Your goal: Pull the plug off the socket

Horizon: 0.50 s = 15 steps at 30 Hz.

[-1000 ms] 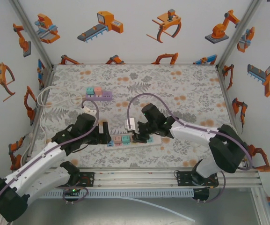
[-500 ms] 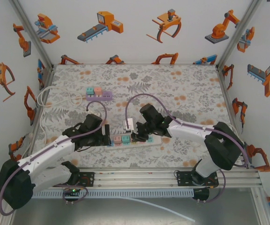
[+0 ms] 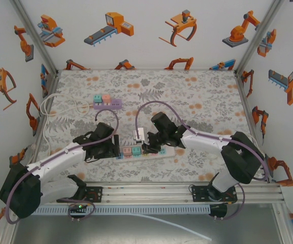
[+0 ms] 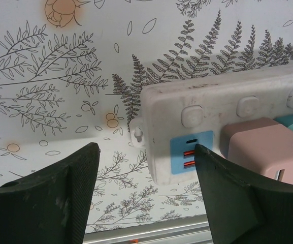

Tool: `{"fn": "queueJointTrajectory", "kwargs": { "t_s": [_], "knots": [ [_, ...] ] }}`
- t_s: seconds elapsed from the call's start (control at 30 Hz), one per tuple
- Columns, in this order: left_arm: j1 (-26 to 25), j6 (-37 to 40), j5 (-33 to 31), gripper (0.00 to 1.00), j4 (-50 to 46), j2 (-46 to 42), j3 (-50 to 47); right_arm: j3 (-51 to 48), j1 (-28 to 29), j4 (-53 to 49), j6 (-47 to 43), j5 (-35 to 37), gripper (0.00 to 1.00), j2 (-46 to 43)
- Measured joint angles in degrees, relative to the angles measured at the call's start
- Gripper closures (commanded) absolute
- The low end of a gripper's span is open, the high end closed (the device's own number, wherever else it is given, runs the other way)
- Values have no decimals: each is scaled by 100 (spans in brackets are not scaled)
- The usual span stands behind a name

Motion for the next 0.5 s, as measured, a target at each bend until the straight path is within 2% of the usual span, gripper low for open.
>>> {"fn": "queueJointTrajectory", "kwargs": {
  "t_s": [0.5],
  "knots": [
    [-208, 11, -245, 31, -339, 422, 382, 0, 0, 68, 256, 39, 79, -2]
  ]
}}
